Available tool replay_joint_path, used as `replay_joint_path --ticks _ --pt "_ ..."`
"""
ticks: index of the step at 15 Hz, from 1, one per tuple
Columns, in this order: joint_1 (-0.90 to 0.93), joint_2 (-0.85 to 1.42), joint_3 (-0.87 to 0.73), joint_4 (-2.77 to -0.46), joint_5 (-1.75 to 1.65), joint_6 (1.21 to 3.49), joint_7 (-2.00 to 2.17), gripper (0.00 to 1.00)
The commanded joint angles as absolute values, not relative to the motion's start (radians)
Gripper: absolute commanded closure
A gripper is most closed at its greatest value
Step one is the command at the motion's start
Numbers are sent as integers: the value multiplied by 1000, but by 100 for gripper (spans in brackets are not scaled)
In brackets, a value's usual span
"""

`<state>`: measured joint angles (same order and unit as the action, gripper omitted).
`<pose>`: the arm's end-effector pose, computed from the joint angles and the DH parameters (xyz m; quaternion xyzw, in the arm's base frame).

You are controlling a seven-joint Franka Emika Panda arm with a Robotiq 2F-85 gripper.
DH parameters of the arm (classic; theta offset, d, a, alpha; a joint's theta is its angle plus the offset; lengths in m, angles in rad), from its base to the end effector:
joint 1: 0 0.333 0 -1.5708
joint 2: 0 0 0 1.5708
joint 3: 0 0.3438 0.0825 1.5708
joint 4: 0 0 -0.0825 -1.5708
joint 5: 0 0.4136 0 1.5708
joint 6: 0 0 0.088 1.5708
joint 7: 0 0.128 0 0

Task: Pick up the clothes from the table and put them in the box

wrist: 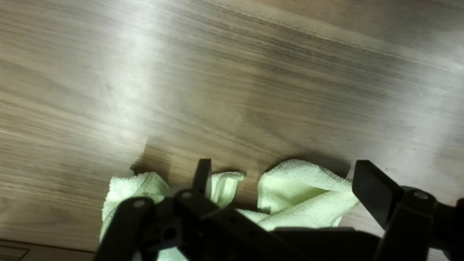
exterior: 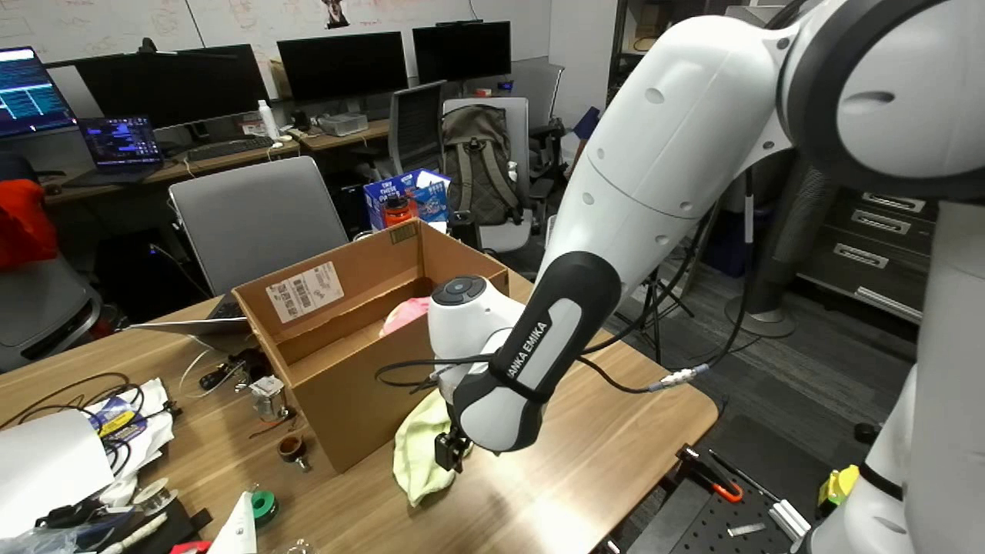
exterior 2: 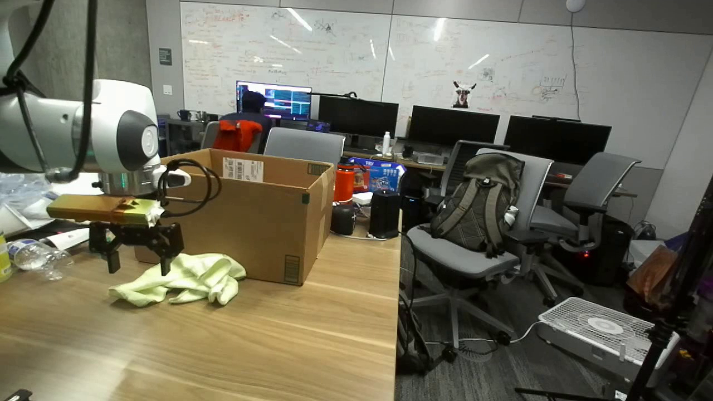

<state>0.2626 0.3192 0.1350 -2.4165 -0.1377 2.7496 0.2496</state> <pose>0.4720 0.2072 0.1610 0.9910 0.1334 0.0109 0.0024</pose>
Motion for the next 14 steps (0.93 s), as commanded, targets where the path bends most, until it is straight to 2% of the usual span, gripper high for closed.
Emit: replay_joint_path --ticks 1,14 --pt "294 365 104 -2379 -148 2763 281 0" --pt "342 445 34 -2308 -145 2818 334 0"
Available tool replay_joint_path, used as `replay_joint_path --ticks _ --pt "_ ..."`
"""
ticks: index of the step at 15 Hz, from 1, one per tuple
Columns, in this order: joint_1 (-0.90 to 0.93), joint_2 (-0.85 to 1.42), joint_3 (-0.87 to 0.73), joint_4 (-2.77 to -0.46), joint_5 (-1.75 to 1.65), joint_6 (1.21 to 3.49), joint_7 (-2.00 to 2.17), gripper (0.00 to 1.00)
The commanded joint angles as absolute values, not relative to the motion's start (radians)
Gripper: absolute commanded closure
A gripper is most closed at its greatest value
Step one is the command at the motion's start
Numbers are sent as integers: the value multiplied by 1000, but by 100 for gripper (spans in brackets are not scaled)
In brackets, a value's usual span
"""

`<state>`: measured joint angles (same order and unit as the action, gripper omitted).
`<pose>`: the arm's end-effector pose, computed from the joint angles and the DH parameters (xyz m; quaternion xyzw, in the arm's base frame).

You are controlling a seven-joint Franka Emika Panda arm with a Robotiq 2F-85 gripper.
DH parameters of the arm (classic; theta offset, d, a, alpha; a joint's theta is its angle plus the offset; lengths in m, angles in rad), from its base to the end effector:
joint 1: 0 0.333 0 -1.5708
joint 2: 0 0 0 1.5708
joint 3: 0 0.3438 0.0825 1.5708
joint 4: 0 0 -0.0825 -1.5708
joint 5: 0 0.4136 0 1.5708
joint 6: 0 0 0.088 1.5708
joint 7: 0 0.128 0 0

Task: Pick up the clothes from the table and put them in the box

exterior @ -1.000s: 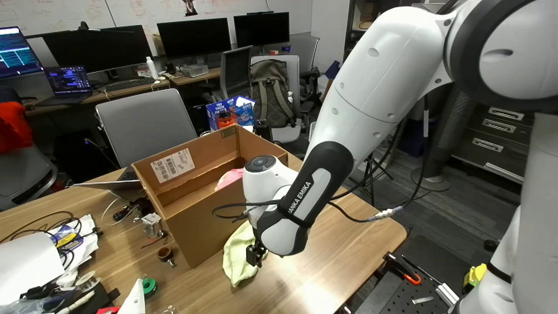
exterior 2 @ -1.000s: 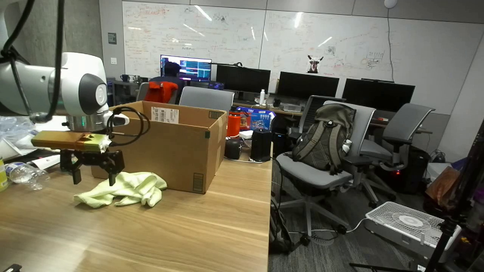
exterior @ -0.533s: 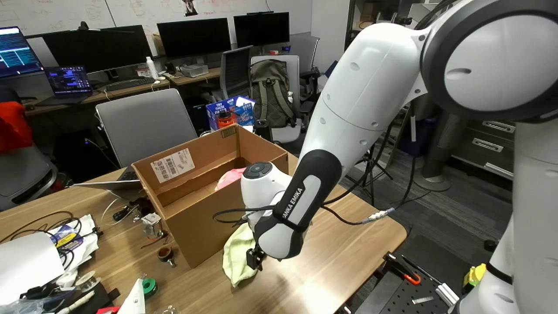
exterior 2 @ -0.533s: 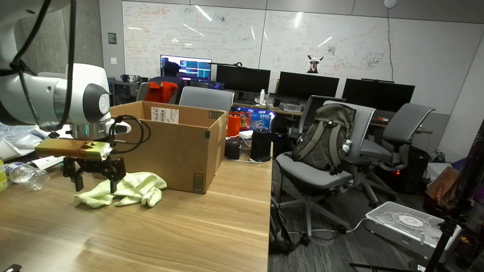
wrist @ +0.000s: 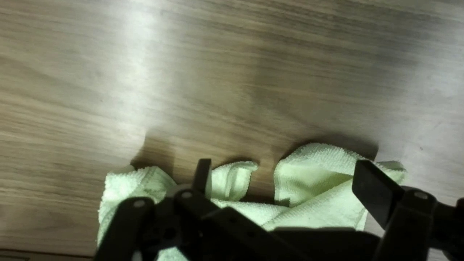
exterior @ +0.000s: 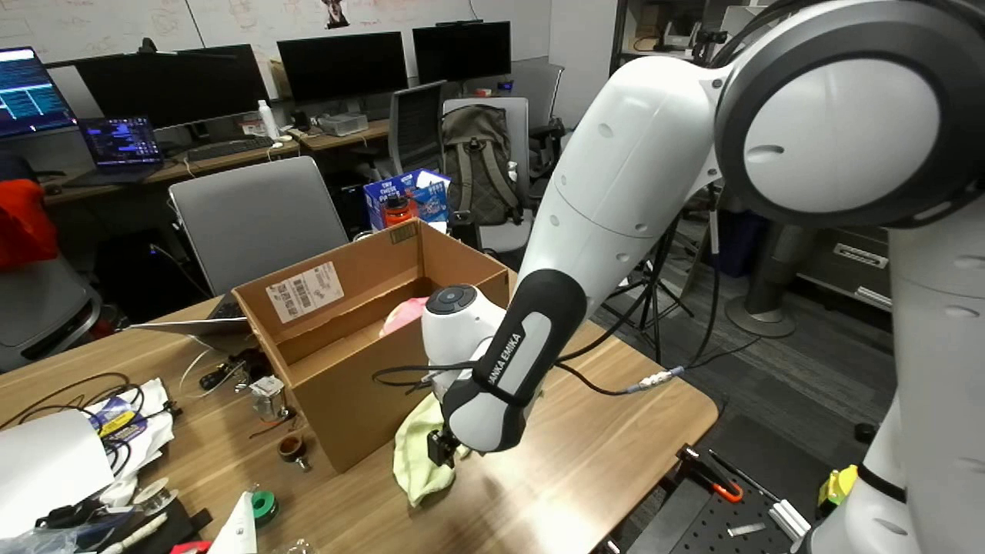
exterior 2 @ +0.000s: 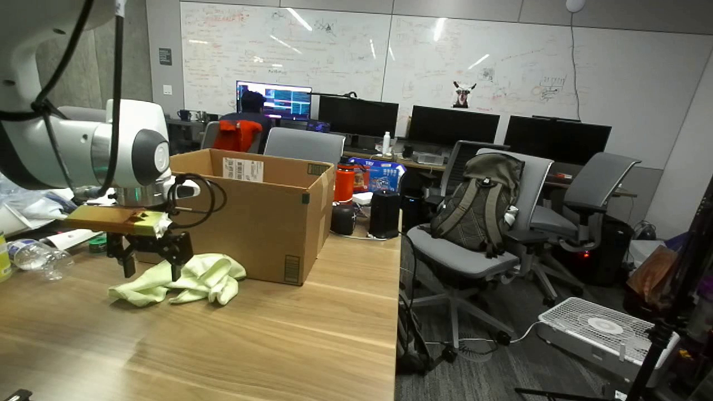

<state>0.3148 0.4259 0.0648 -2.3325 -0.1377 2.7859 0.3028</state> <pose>0.4985 0.2069 0.1342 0.9949 0.0993 0.0179 0.0059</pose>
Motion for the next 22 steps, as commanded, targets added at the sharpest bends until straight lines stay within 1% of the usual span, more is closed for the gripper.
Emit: replay_joint_path --ticks 1,10,22 --pt "346 447 27 -2306 -145 2823 338 0" --pt "395 499 -42 -2280 -154 2839 393 0" --pt "503 584 -192 -2183 -189 2888 470 0"
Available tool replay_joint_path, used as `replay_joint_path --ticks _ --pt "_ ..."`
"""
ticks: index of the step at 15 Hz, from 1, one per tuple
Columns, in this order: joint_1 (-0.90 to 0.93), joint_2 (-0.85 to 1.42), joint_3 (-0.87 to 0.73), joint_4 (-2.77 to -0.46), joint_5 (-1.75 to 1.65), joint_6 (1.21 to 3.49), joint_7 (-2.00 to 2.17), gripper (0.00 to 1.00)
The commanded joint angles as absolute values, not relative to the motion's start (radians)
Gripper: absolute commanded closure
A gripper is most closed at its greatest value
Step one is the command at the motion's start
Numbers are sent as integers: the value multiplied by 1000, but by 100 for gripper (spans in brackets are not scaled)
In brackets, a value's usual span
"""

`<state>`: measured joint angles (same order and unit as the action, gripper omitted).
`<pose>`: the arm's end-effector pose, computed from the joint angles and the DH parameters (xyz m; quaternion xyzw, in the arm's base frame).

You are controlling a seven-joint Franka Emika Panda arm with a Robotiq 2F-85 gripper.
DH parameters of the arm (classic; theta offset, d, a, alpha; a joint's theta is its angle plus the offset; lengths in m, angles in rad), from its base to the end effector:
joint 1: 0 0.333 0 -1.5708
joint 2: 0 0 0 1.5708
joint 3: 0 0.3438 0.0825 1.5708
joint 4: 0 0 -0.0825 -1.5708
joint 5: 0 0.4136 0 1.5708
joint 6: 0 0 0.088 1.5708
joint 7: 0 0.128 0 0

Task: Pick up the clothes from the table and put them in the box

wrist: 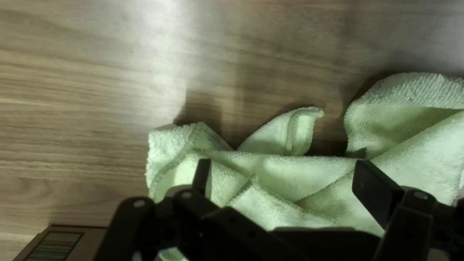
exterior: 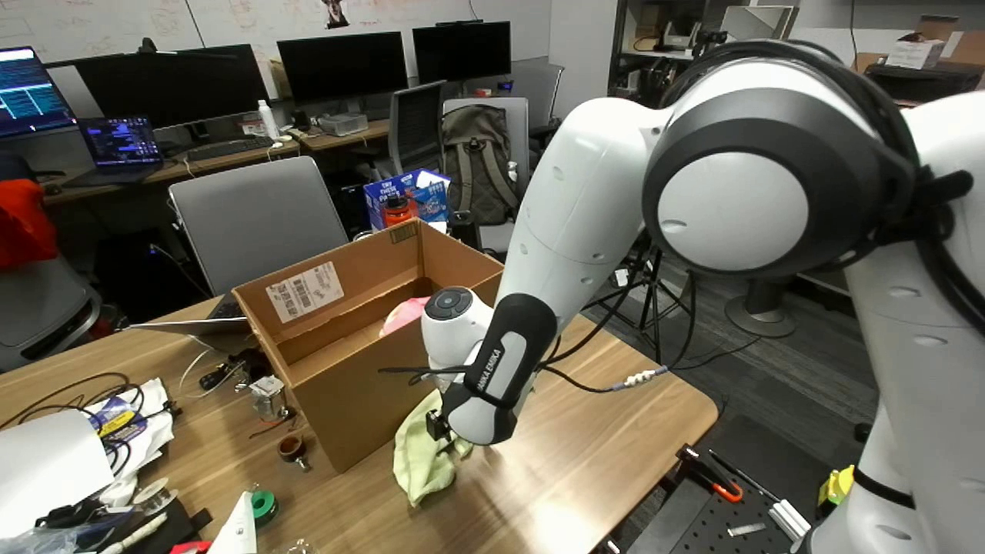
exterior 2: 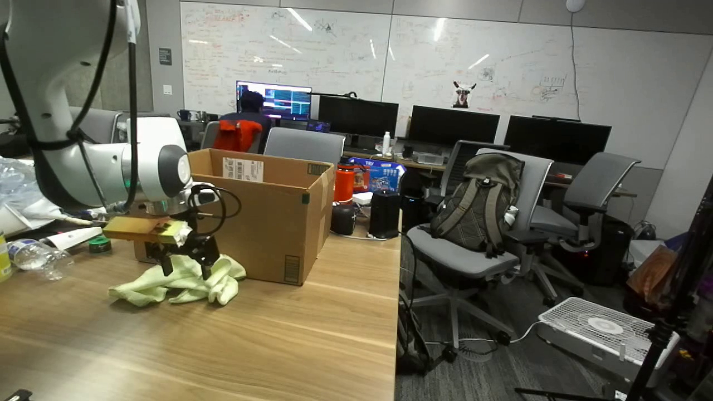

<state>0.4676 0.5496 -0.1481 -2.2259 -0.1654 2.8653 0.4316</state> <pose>0.5445 0.1837 0.1094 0.9963 0.0350 0.0652 0.0433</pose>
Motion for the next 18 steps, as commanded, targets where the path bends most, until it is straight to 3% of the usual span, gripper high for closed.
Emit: replay_joint_path --ticks 1,18 --pt "509 595 -203 -2171 -191 2887 477 0" --pt "507 758 -256 -2012 -166 2816 488 0"
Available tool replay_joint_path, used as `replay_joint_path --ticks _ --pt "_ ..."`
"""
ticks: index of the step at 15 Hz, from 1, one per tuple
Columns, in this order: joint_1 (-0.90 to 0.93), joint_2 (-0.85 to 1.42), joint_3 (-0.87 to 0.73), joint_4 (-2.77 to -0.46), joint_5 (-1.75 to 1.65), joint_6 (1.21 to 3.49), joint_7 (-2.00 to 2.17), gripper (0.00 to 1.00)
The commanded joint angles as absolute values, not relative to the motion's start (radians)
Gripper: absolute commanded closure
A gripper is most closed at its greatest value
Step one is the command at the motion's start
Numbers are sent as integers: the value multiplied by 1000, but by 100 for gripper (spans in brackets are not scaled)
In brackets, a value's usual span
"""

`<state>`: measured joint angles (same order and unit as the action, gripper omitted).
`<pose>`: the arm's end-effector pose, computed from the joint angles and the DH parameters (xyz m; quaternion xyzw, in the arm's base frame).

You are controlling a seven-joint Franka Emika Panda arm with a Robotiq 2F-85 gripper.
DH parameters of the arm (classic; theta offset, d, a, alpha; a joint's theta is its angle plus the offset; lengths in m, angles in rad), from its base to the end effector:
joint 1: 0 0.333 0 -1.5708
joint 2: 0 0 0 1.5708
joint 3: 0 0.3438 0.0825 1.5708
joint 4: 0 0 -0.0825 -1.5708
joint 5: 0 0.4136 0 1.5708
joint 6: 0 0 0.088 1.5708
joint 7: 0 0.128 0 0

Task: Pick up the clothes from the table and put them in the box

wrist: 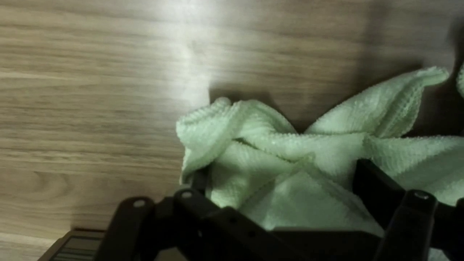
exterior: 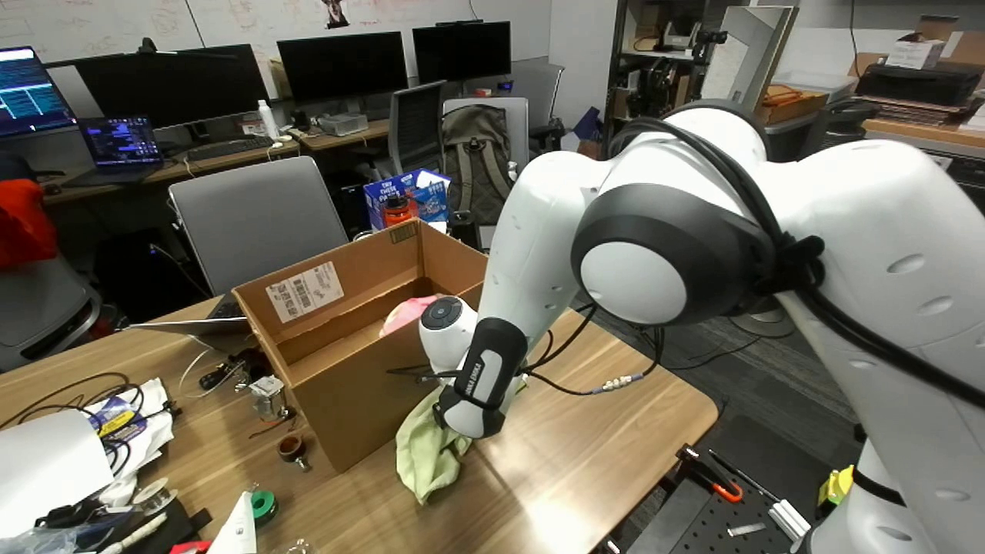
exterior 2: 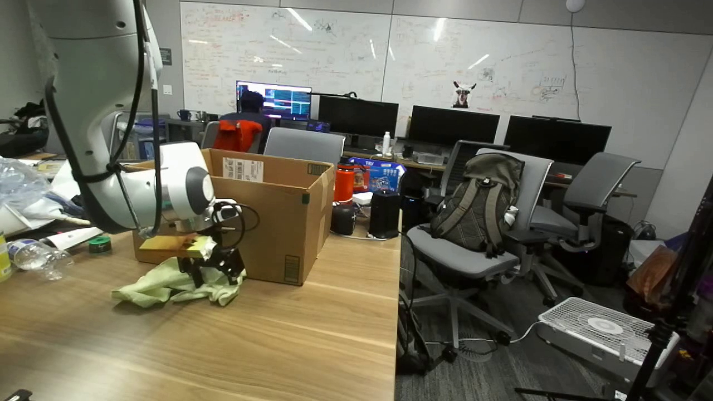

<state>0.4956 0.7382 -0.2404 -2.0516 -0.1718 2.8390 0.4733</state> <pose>0.5911 0.1550 0.0593 0.9938 0.0054 0.0648 0.0901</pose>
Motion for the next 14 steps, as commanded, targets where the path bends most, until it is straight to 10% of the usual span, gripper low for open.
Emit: replay_joint_path --ticks 1,10,14 --pt "509 758 -260 -2010 -169 2811 491 25" --pt "528 736 -298 -2020 -183 2805 536 89" --pt "552 692 -343 -2054 -191 2806 567 94"
